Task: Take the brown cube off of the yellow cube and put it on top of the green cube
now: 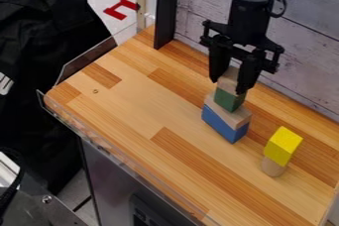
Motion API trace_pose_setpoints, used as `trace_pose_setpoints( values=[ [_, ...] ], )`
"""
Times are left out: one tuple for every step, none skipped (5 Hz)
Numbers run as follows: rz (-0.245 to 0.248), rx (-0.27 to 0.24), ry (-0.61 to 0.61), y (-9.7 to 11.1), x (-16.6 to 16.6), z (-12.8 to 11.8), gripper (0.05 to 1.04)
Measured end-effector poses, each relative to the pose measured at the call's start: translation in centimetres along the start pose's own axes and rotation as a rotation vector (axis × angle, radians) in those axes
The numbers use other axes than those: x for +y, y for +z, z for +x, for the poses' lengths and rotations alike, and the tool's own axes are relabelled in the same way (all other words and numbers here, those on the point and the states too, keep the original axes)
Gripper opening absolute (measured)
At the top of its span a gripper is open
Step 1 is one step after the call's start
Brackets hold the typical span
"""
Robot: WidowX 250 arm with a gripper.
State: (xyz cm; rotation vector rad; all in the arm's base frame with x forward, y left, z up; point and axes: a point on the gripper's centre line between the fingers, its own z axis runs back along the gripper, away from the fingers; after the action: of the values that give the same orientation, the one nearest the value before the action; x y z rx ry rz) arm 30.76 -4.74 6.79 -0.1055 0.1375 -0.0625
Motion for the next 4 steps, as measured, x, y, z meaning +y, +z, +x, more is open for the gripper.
trace_pose_setpoints(
  values=[
    [-0.007, 0.009, 0.001, 0.1, -0.2, -0.1, 0.885],
    [-0.049, -0.002, -0.001, -0.1, -0.7, -0.1, 1.007],
    [-0.083, -0.076, -0.027, 1.5, -0.8, -0.5, 1.001],
    [-0.077, -0.128, -0.016, 3.6, -0.8, -1.1, 1.0]
  ],
)
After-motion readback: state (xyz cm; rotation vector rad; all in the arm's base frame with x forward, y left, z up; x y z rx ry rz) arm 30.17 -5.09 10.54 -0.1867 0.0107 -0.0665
